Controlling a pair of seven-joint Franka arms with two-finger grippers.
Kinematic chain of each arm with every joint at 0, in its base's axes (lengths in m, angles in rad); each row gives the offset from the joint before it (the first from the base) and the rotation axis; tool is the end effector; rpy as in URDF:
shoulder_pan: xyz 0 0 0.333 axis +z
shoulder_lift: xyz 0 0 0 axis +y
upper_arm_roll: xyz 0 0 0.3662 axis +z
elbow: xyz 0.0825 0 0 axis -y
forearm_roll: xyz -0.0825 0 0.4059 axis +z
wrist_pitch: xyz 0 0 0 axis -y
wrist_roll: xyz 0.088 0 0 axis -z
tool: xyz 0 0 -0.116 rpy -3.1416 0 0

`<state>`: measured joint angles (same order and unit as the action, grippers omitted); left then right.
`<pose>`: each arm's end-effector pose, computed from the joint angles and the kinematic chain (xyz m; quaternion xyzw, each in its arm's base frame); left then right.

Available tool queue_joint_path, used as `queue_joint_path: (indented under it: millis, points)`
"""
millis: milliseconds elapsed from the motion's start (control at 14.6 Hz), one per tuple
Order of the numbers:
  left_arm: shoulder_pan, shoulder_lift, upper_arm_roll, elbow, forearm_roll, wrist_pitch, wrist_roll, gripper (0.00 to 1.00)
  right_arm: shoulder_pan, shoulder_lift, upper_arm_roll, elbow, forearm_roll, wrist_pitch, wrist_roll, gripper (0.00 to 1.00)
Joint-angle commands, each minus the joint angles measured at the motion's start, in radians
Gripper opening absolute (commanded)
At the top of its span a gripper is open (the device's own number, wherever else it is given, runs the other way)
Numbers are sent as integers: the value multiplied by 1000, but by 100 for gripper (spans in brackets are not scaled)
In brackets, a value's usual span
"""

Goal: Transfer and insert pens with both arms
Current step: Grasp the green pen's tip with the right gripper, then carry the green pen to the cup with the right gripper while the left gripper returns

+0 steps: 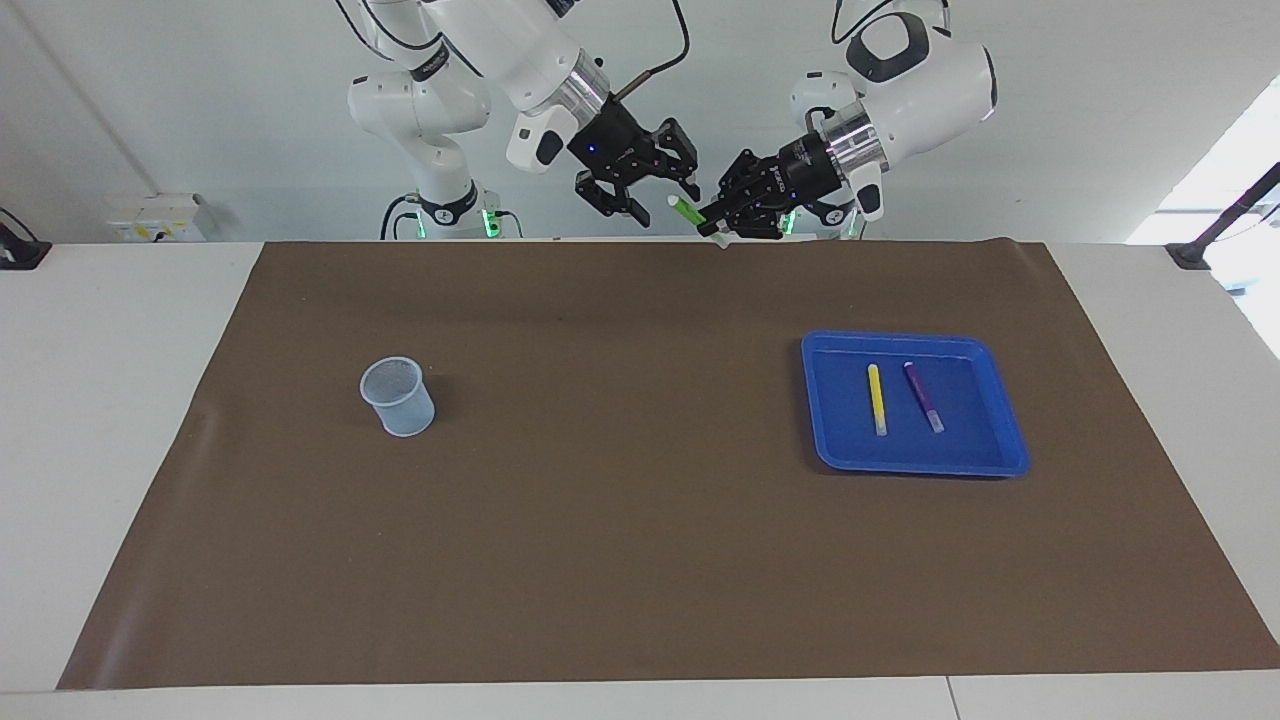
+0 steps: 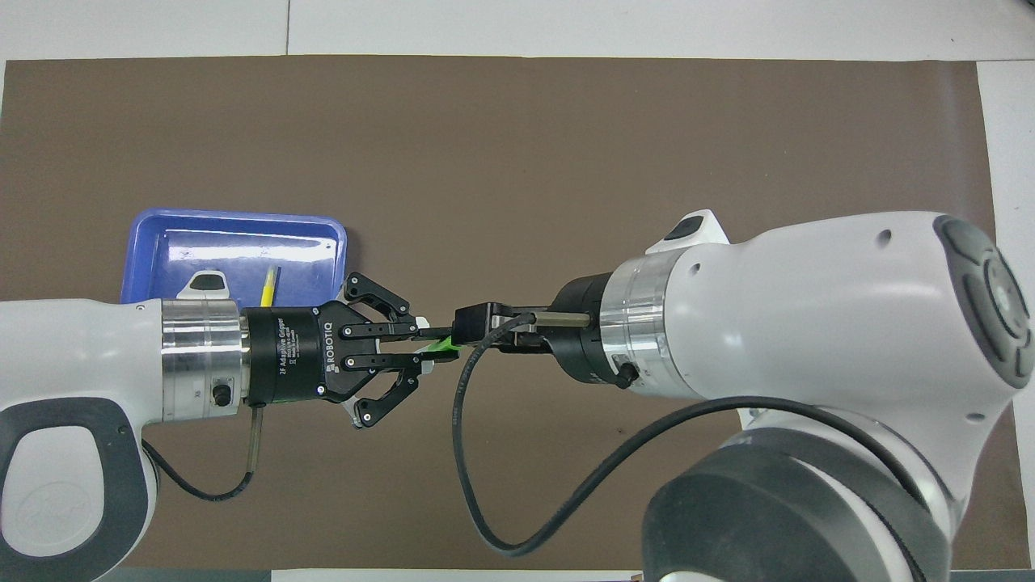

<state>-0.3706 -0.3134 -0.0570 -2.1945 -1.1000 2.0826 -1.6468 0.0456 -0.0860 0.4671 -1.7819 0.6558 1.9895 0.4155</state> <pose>0.4292 -0.2560 0.5944 0.5787 0.6595 -0.3612 0.3156 0.4843 0.3352 0.6578 -0.9460 0.0401 0.0088 0.3216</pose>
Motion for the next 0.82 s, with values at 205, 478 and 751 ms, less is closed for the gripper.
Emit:
queue_joint_path:
  millis: [205,478,751]
  points:
    - [-16,-33,8,-39,-23,25,19,0,-13,-15,21,-8,10,11,-18,0]
    - [-16,-33,8,-39,-23,24,19,0,-15,-14,21,-7,8,11,-23,0]
    - [-16,-33,8,-37,-23,22,7,100,-15,-20,2,-16,7,-6,-24,0]
